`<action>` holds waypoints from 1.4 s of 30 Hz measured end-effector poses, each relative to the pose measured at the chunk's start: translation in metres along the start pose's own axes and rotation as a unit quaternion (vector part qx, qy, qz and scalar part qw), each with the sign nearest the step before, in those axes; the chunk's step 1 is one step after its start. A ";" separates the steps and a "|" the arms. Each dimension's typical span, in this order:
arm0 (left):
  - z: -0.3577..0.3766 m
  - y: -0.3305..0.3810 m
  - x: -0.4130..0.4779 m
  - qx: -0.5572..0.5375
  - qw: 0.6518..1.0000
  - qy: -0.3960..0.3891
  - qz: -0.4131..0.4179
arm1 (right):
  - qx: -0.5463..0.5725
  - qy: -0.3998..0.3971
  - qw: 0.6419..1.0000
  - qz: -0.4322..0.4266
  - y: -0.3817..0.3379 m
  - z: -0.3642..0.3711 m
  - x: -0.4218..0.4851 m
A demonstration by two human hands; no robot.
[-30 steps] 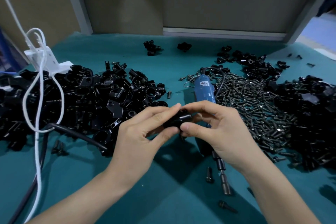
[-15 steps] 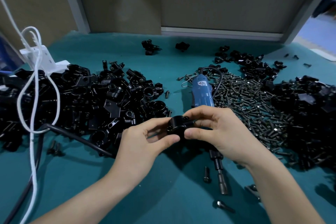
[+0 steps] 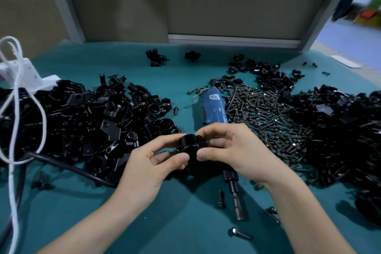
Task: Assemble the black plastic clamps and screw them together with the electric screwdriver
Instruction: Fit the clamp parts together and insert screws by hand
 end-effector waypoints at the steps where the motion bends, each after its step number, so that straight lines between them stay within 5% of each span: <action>1: 0.000 -0.001 0.000 -0.007 1.000 0.002 -0.002 | 0.004 -0.001 1.000 0.001 0.000 0.000 0.000; 8: 0.000 -0.004 0.002 -0.034 0.999 0.016 -0.015 | -0.006 -0.011 1.000 0.007 -0.005 -0.016 -0.012; 11: 0.001 -0.002 0.001 -0.038 0.999 0.013 -0.025 | -0.053 0.163 0.985 0.017 0.000 -0.080 -0.024; 13: 0.001 -0.002 0.001 -0.034 0.999 0.007 -0.031 | -0.153 0.315 0.933 0.085 0.016 -0.125 -0.030; 15: 0.003 -0.001 0.001 -0.022 0.999 -0.003 -0.032 | -0.259 0.371 0.880 0.143 0.031 -0.144 -0.021; 25: 0.007 0.003 -0.004 -0.004 0.999 -0.024 -0.030 | -0.441 0.288 0.825 0.204 0.062 -0.121 0.051; 30: 0.003 0.004 -0.003 0.022 0.999 -0.021 -0.025 | -0.321 0.291 0.887 0.157 0.038 -0.122 0.036; 34: 0.006 0.006 -0.004 0.014 0.999 -0.023 -0.021 | -0.281 0.199 0.939 0.016 -0.031 -0.085 0.010; 38: 0.009 0.005 -0.003 0.046 0.998 -0.036 -0.005 | -0.421 0.099 0.894 -0.118 -0.086 -0.022 -0.016; 42: 0.007 0.002 -0.005 0.076 0.996 -0.037 -0.003 | -0.498 0.032 0.856 -0.133 -0.089 0.006 -0.020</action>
Point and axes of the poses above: each hand's wrist, its own x-axis towards the middle knuckle, its own z-axis out of the palm, y = z × x, the point moved 8 cm from there along x, towards the middle knuckle, and after that the axes turned 15 degrees about -x, right-handed, at the moved point
